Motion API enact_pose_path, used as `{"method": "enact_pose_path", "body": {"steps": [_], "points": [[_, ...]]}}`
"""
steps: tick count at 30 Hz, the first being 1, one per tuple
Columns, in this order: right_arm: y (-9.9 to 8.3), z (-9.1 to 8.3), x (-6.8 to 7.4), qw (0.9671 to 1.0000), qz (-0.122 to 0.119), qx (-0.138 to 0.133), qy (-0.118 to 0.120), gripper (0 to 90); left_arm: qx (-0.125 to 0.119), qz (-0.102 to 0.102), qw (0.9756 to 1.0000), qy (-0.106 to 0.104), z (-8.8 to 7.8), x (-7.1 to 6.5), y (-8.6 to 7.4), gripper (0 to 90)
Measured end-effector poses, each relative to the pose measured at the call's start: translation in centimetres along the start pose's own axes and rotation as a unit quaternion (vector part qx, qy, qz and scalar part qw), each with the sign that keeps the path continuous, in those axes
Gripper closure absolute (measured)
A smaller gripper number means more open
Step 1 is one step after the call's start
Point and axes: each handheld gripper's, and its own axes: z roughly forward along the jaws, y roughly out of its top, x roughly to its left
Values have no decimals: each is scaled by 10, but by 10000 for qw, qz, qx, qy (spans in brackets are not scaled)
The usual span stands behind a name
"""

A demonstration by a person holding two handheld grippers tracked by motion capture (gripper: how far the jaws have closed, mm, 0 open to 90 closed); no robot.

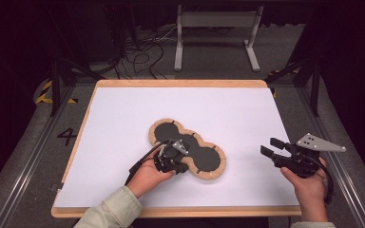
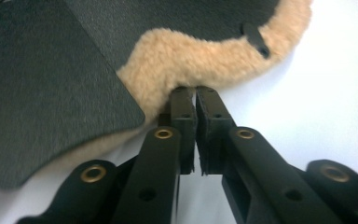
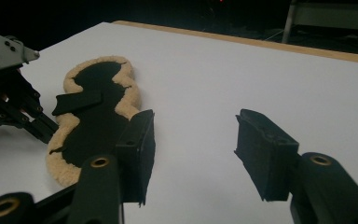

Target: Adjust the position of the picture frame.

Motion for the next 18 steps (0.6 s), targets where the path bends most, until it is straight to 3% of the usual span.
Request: {"method": "enact_pose_path", "body": {"steps": [5,7,8,11,14,15,18], "points": [[14,24,10,9993,-116,309,189,576,-425,-210,9988,95,-27,6,-19,807],[20,38,15,9984,-255,440,265,586,-599,-392,9974,101,-37,9,-29,792],[30,57,21,9964,-426,658,309,590,-752,-516,9957,184,-46,12,-39,771],[38,72,28,9944,-582,798,364,593,-921,-552,9938,301,-53,16,-48,749],[51,100,39,9887,-931,1084,459,594,-1139,-665,9903,436,-66,18,-62,735],[56,114,45,9846,-1099,1285,447,604,-1170,-682,9896,480,-68,18,-66,726],[66,140,56,9777,-1300,1544,573,628,-1262,-799,9869,614,-76,21,-80,729]]}}
